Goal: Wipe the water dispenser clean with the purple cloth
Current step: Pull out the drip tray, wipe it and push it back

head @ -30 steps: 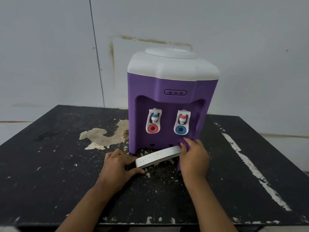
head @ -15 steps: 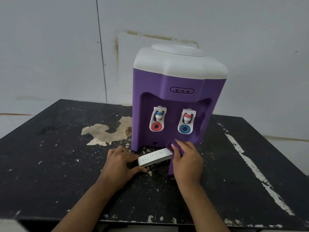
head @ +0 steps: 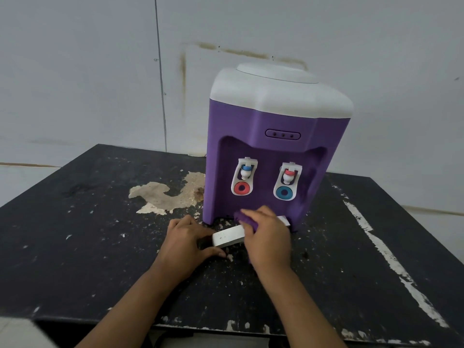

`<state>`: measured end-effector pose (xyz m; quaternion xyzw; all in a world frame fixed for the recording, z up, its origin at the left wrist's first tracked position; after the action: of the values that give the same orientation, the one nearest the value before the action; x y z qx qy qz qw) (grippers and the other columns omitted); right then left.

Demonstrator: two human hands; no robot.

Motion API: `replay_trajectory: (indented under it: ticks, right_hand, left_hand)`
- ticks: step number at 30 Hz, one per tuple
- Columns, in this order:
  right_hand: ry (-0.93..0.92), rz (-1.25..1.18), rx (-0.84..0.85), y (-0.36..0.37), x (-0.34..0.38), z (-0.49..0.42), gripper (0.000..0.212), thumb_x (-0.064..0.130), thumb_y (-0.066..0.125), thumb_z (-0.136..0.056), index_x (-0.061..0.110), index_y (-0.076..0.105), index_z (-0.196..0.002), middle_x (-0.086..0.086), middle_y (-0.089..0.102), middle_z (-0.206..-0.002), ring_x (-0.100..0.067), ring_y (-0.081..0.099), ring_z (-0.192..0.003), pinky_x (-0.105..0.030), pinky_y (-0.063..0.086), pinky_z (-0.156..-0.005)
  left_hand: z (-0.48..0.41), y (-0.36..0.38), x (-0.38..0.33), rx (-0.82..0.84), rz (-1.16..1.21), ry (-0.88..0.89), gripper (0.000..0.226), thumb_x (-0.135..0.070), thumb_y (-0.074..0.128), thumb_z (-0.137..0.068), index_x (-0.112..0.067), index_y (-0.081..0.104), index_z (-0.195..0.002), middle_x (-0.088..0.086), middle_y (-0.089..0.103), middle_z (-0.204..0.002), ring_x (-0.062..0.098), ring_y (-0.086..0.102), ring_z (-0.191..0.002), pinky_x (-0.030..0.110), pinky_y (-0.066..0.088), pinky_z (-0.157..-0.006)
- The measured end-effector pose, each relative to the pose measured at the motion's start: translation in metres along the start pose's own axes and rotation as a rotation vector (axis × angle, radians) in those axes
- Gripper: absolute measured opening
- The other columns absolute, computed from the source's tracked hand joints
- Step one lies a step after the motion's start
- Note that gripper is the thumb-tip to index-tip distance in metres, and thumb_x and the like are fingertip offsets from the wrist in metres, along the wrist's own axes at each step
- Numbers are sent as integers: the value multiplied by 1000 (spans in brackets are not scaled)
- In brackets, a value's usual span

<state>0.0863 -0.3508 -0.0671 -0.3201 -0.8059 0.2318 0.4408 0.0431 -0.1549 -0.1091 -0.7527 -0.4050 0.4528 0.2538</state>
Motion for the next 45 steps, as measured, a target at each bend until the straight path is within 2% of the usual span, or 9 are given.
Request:
replay_trajectory:
  ticks: [13, 18, 22, 27, 30, 34, 38, 43, 45]
  right_hand:
    - [-243, -126, 292, 29, 35, 25, 38, 13, 79, -96, 31, 82, -129, 19, 74, -115, 0, 69, -104, -20, 57, -98]
    - [-238, 37, 488, 13, 25, 5, 38, 19, 77, -93, 45, 81, -119, 24, 72, -108, 1, 65, -99, -24, 55, -91]
    - [-178, 34, 333, -14, 20, -17, 37, 17, 77, -92, 42, 83, -119, 25, 74, -104, 0, 68, -100, -25, 57, -93]
    - [-286, -25, 491, 24, 40, 14, 35, 22, 78, -96, 40, 80, -126, 23, 72, -116, 0, 65, -104, -28, 56, -99]
    - [-186, -85, 437, 13, 14, 11, 35, 20, 79, -94, 42, 82, -121, 24, 69, -109, 2, 65, -101, -22, 54, -93]
    - [-1, -34, 280, -25, -29, -14, 27, 21, 84, -94, 36, 84, -117, 20, 72, -107, -1, 66, -98, -30, 58, -97]
    - [17, -18, 160, -31, -16, -16, 26, 28, 84, -94, 35, 83, -120, 18, 74, -111, -4, 68, -101, -26, 56, -93]
    - [-231, 17, 311, 28, 54, 24, 30, 33, 76, -99, 36, 77, -129, 16, 72, -117, -6, 66, -105, -26, 56, -96]
    - [-216, 15, 296, 33, 50, 27, 31, 30, 76, -99, 34, 78, -129, 16, 71, -119, -6, 67, -106, -25, 56, -97]
  left_hand:
    - [-1, 3, 9, -23, 67, -39, 39, -58, 88, -63, -35, 83, -95, -22, 62, -80, 10, 56, -87, 45, 44, -93]
    - [-1, 3, 10, -17, 81, -45, 53, -78, 76, -61, -49, 81, -104, -30, 64, -86, 4, 54, -91, 37, 39, -91]
    - [-2, 5, 12, 11, 55, -70, 69, -87, 68, -57, -47, 80, -113, -28, 63, -91, 3, 52, -93, 34, 37, -92]
    - [-1, 2, 8, -42, 56, -33, 38, -64, 83, -66, -46, 80, -98, -37, 55, -80, 1, 50, -85, 39, 39, -87]
    - [0, 3, 9, -36, 52, -56, 59, -85, 71, -62, -48, 79, -107, -31, 60, -89, -3, 50, -92, 35, 35, -93]
    - [0, 5, 10, 3, 46, -90, 78, -95, 62, -57, -47, 78, -116, -23, 58, -97, -4, 49, -96, 30, 31, -95]
    - [0, 6, 11, 7, 35, -100, 71, -87, 73, -57, -47, 78, -116, -24, 58, -96, -2, 50, -97, 31, 32, -96]
    - [-1, 6, 9, -20, -13, -68, 31, -38, 94, -71, -36, 81, -99, -17, 64, -82, 10, 54, -88, 48, 43, -96]
    - [-1, 6, 10, -29, -14, -66, 28, -34, 93, -73, -35, 81, -98, -17, 62, -80, 10, 54, -87, 49, 44, -95]
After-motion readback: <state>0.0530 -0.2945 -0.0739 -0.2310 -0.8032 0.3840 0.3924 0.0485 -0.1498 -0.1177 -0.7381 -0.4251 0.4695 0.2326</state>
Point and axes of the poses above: each hand's wrist, its own z-axis away from the middle knuckle, its own y-axis out of the palm, x = y × z, the point moved 7 cm from there along -z, towards the middle knuckle
